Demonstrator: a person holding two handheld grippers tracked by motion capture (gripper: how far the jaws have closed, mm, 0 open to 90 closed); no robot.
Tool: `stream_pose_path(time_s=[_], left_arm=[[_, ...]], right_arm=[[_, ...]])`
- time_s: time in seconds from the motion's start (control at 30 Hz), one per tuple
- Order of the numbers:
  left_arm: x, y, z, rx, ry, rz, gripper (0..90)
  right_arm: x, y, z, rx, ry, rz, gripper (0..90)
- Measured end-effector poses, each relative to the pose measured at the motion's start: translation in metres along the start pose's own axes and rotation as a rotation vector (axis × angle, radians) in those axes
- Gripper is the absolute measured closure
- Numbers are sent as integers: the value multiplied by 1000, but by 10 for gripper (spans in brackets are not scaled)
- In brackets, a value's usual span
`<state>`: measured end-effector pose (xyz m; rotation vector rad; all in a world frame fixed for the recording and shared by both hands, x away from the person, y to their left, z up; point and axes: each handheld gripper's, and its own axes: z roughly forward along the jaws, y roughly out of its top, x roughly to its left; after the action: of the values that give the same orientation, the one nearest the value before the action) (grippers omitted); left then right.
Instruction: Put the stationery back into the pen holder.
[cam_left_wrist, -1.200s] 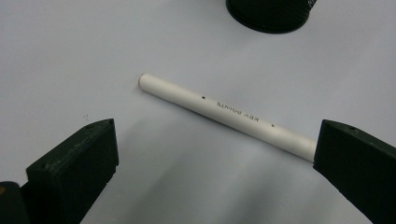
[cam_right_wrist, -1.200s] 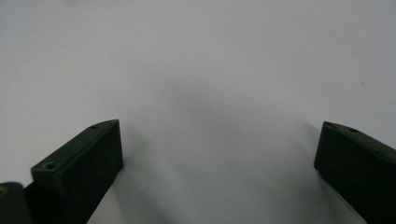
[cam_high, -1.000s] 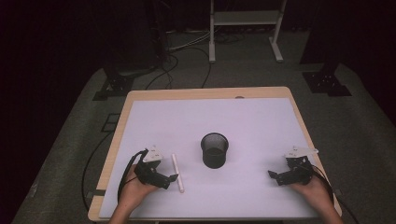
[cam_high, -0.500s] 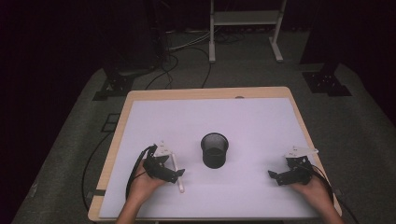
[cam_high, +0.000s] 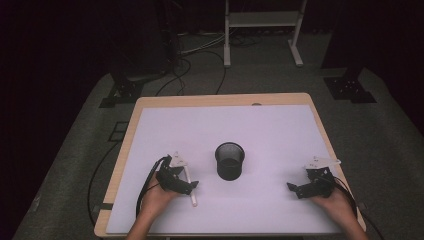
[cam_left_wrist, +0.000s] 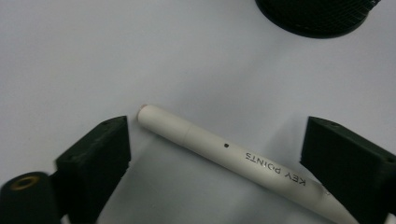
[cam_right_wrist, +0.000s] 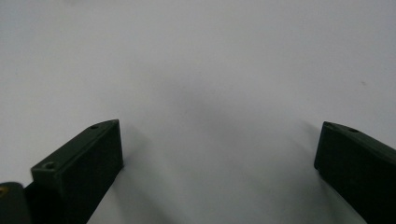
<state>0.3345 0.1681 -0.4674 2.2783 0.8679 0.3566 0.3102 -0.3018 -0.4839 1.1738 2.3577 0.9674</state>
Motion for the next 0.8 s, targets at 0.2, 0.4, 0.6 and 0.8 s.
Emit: stream_pose_path(time_s=[0.2,0.4,0.6,0.8], left_arm=[[0,1,-1,4,3,-17,173],[2,0,-1,7,5,-29,288],[4,1,-3,11,18,-27,380],[10,2,-5,22,12,-45,477]], right_arm=[[0,0,0,0,0,1,2],[0,0,0,1,0,2,2],[0,0,0,0,1,2,2],[0,0,0,0,1,2,2]])
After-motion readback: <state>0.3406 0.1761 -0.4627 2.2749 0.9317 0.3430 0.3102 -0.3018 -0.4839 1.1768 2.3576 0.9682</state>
